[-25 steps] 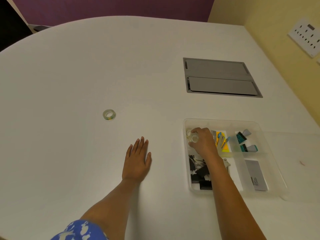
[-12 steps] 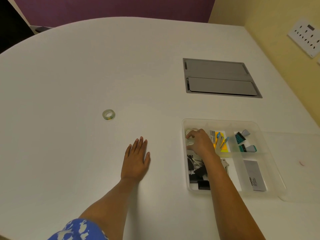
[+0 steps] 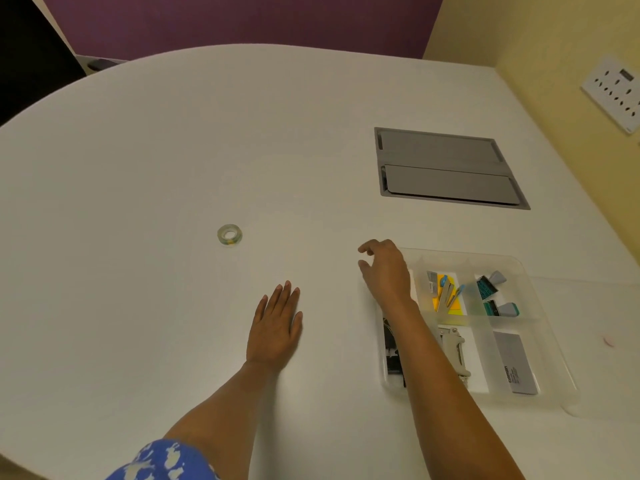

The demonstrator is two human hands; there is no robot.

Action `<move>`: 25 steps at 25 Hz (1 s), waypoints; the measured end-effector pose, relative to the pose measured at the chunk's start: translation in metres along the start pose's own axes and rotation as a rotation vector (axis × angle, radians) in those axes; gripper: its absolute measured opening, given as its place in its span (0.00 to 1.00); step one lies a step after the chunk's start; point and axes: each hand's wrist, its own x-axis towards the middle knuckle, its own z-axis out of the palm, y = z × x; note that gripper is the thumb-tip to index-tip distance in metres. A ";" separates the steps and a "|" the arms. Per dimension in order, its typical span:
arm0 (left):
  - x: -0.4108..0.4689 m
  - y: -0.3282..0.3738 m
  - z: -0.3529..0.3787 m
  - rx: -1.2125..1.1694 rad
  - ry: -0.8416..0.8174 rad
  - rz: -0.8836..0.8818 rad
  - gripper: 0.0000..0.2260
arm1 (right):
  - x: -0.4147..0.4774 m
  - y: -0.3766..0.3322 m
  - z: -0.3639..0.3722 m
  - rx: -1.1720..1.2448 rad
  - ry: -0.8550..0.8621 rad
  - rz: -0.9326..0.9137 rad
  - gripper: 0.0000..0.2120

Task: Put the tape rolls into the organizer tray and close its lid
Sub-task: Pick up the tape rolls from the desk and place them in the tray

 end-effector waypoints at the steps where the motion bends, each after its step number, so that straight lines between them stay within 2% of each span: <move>1: -0.001 -0.007 -0.003 0.004 0.005 -0.001 0.23 | 0.003 -0.011 0.004 -0.001 -0.009 -0.016 0.12; 12: 0.027 -0.105 -0.043 0.064 -0.019 0.000 0.24 | 0.036 -0.128 0.106 -0.065 -0.229 -0.161 0.19; 16: 0.039 -0.115 -0.045 0.061 -0.009 0.014 0.24 | 0.047 -0.160 0.144 -0.082 -0.304 -0.200 0.27; 20: 0.047 -0.117 -0.047 0.051 -0.002 0.030 0.23 | 0.057 -0.178 0.169 -0.077 -0.309 -0.219 0.32; 25: 0.047 -0.117 -0.050 0.031 0.013 0.049 0.23 | 0.064 -0.186 0.186 -0.106 -0.303 -0.239 0.29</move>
